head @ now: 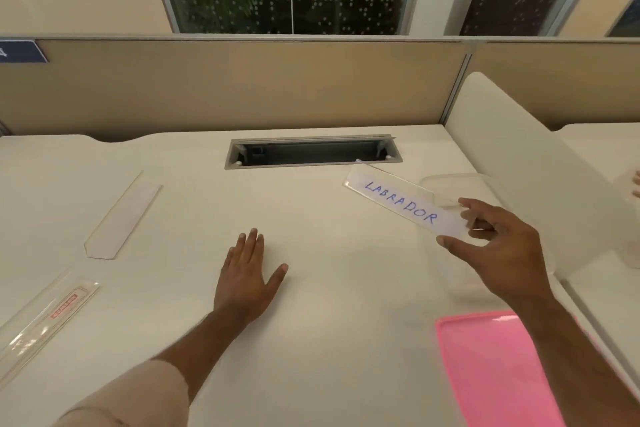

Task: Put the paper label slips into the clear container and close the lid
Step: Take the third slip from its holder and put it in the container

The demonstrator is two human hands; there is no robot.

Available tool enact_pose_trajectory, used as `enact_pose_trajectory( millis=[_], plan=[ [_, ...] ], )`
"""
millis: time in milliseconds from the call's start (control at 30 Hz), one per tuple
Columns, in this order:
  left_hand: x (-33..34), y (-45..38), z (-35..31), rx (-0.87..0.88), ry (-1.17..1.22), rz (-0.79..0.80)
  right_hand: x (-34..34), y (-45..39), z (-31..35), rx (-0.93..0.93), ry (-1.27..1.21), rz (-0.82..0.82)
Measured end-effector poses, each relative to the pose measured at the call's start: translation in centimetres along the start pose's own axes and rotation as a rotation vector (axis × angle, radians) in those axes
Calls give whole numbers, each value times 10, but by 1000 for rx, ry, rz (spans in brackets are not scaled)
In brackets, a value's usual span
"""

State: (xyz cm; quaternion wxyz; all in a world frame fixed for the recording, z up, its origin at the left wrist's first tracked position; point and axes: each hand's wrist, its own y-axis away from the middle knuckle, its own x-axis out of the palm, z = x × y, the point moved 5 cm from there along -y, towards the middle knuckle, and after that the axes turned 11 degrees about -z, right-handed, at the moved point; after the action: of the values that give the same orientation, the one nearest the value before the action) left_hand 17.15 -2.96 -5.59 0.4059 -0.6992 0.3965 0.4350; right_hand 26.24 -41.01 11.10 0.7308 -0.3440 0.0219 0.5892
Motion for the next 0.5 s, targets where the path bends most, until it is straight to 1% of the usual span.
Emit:
enact_pose_trajectory(
  millis=[67, 133, 300, 500],
  plan=[
    [14, 3, 0, 0, -20, 45, -17, -7, -14, 42, 28, -75],
    [21, 4, 3, 2, -52, 54, -33, -14, -26, 80, 88, -129],
    [24, 0, 5, 6, -65, 30, -56, -24, -46, 135, 267, -197],
    [21, 1, 3, 2, -68, 34, -53, -25, -60, 181, 394, -252]
  ],
)
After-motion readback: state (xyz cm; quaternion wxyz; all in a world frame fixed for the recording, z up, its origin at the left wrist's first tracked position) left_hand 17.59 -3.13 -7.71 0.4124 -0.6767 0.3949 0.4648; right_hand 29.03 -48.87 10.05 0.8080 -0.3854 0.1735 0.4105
